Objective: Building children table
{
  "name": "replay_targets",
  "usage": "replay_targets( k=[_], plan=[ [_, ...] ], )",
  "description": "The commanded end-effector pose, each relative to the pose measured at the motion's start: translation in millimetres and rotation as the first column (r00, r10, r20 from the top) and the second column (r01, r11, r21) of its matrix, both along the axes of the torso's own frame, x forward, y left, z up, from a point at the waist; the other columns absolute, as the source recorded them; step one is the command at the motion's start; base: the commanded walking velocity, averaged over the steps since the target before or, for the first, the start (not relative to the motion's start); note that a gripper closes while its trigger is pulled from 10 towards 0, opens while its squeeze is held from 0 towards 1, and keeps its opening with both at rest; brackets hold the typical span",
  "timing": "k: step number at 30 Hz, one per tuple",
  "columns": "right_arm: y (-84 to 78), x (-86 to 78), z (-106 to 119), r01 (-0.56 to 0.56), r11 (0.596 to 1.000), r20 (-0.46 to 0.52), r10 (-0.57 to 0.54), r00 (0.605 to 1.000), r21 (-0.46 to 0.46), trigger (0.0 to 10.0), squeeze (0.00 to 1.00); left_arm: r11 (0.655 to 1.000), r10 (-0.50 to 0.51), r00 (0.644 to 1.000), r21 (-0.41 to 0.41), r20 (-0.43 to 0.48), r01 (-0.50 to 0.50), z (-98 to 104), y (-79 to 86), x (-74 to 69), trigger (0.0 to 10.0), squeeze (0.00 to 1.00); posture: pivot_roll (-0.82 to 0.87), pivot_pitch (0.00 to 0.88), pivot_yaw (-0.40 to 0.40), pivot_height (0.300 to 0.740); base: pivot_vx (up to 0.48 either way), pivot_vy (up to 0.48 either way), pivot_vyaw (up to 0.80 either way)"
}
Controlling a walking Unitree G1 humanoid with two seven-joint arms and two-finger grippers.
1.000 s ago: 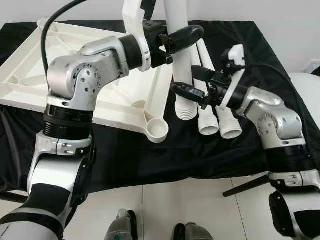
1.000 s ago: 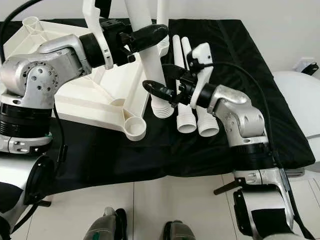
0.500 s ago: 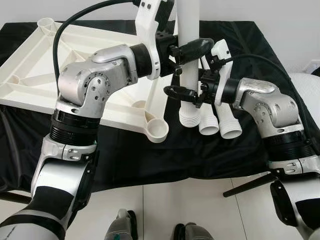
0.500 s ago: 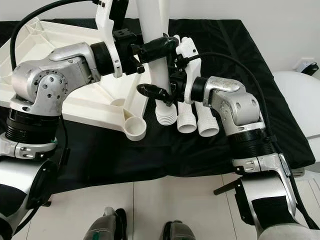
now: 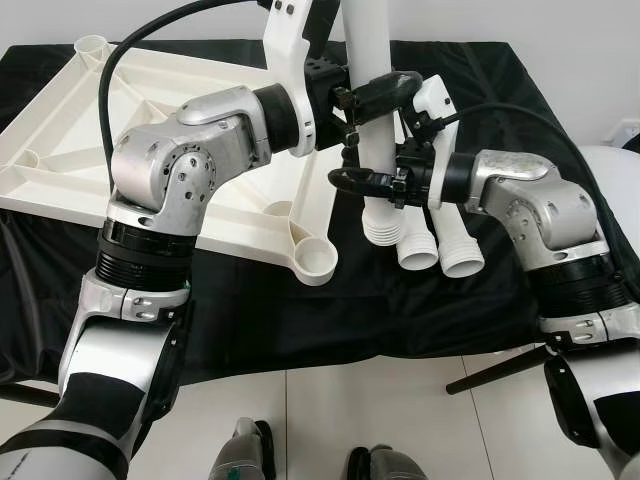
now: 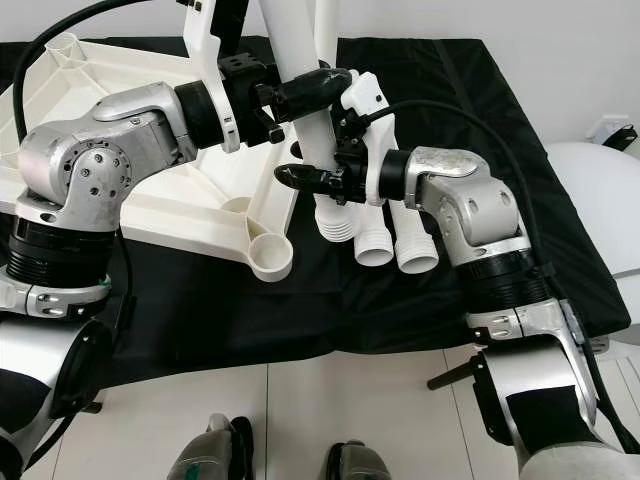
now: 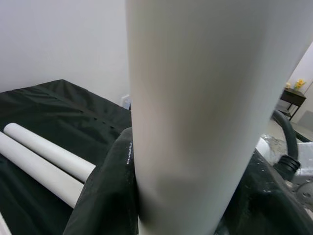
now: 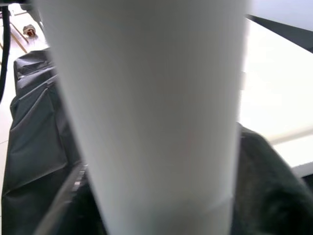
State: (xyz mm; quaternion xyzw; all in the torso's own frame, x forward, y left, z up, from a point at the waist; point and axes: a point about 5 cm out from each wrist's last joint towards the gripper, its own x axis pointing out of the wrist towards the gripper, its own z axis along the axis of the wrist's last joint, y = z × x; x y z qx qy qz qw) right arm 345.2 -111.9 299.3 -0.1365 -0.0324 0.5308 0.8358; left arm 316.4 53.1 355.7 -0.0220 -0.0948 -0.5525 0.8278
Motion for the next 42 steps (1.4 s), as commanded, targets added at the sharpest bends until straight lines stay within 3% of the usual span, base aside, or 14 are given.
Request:
replay_targets(
  k=[1,2,26,27,29,30,42],
  plan=[
    [-5.8,1.2,11.6,0.026,1.000,0.040,-0.026,0.999,0.009,10.0,1.00,0.989,-0.140,0.990,0.044,0.005,0.139,-4.8,-8.3,-10.3,10.0,0.00,0.00,0.173,-0.036,0.740,0.000,0.000,0.00],
    [-6.4,1.2,12.3,0.025,1.000,0.046,-0.025,0.999,0.006,10.0,0.00,0.989,-0.140,0.990,0.044,0.004,0.139,-4.8,-8.2,-9.9,10.0,0.00,0.00,0.171,-0.034,0.740,0.000,0.000,0.00],
    [-18.2,-11.0,11.9,-0.061,0.997,0.042,0.063,0.997,-0.057,10.0,0.00,0.991,-0.130,0.992,0.042,-0.003,0.130,-4.4,-5.7,-8.3,10.0,0.00,0.00,0.184,-0.027,0.740,0.000,0.000,0.00],
    [-18.3,-11.0,11.9,-0.062,0.996,0.039,0.064,0.997,-0.056,4.6,0.00,0.991,-0.130,0.991,0.041,-0.003,0.130,-4.0,-5.9,-8.2,10.0,0.00,-0.01,0.184,-0.027,0.740,0.000,0.000,0.00],
    [-18.3,-10.9,11.8,-0.063,0.996,0.036,0.065,0.997,-0.056,4.2,0.00,0.991,-0.131,0.991,0.041,-0.004,0.131,-3.8,-6.1,-8.0,10.0,0.00,-0.01,0.184,-0.027,0.740,0.000,0.000,0.00],
    [-17.9,-11.0,11.3,-0.065,0.996,0.034,0.067,0.997,-0.057,10.0,0.00,0.991,-0.130,0.992,0.038,-0.004,0.130,-3.2,-6.1,-7.7,10.0,0.00,0.00,0.186,-0.029,0.740,0.000,0.000,0.00],
    [-14.0,-14.0,-1.1,-0.101,0.991,0.006,0.101,0.995,-0.083,10.0,0.00,0.992,-0.123,0.992,0.032,-0.002,0.123,-1.0,-5.1,-6.2,10.0,0.00,0.00,0.186,-0.031,0.740,0.000,0.000,0.00]
  ],
)
